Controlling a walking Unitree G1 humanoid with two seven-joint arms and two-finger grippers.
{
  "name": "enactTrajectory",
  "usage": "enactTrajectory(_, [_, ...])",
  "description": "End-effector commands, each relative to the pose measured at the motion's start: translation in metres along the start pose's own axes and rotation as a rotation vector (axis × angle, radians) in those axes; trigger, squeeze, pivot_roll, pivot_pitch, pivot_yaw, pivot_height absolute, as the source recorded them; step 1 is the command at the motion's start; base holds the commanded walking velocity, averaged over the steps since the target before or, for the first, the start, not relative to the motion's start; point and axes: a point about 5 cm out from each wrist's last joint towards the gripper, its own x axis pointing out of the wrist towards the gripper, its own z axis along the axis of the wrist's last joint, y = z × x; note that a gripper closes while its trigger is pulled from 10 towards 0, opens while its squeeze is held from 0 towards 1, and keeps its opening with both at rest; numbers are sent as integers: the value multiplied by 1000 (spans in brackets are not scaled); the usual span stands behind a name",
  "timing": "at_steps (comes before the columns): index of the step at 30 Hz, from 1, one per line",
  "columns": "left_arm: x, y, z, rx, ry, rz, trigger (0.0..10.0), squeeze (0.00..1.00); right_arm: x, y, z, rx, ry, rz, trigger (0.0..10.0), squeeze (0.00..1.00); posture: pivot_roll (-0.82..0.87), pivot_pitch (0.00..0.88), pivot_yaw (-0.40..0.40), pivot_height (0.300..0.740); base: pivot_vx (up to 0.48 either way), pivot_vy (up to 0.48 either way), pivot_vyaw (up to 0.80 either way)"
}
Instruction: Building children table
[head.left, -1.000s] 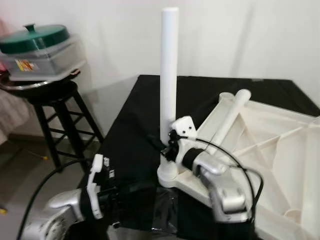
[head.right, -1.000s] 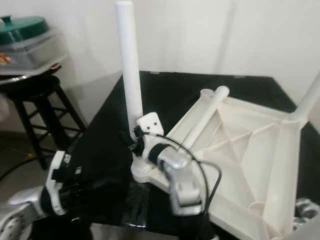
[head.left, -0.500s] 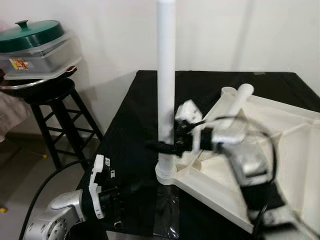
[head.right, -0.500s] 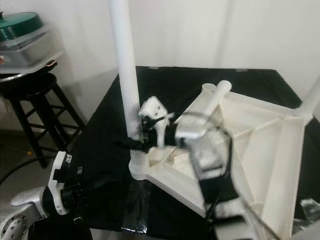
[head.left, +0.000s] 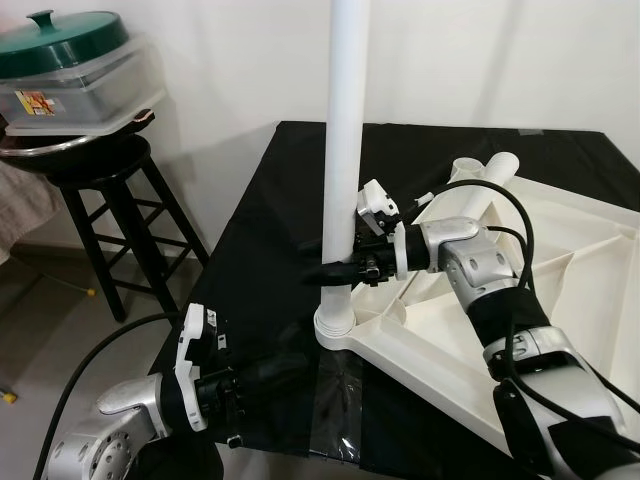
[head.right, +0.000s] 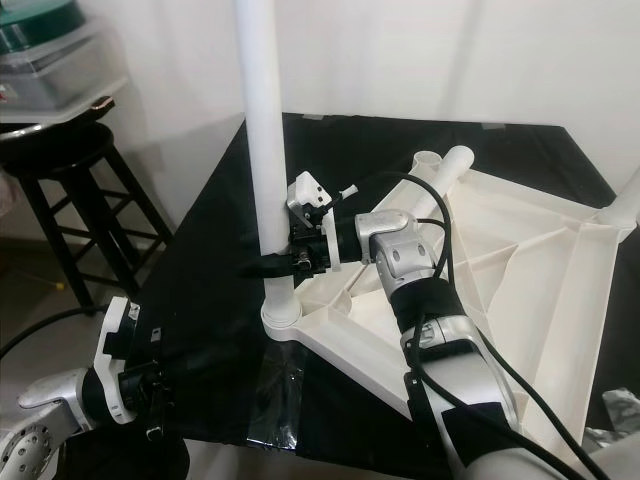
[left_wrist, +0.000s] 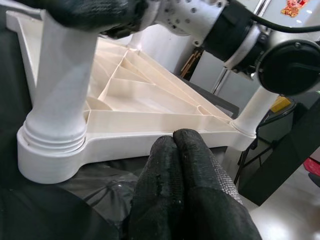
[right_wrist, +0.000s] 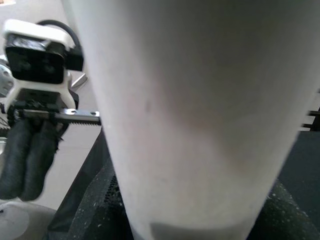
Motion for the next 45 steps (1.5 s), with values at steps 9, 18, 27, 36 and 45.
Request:
enactTrajectory(9, [1,-1,1,6,7,-1,10000,0,-11,-3,-5,-32,28,-39,0,0,-2,31,-5,740,0,0,0])
enactTrajectory(18, [-4,1,4,10,4,2,10000,0,27,46,-73,229,90,-827,0,0,-15,38,-6,740,0,0,0])
enactTrajectory(27, [-2,8,2,0,13,-9,10000,0,24,48,-75,151,138,-899,0,0,-27,0,12,740,0,0,0])
enactTrajectory(36, [-1,7,0,2,0,3,10000,0,26,48,-32,110,-41,-622,10000,1000,-26,0,10,740,0,0,0])
enactTrajectory(45, [0,5,-1,1,1,-4,10000,0,0,31,-12,-17,-79,-197,10000,0,-14,0,9,740,0,0,0])
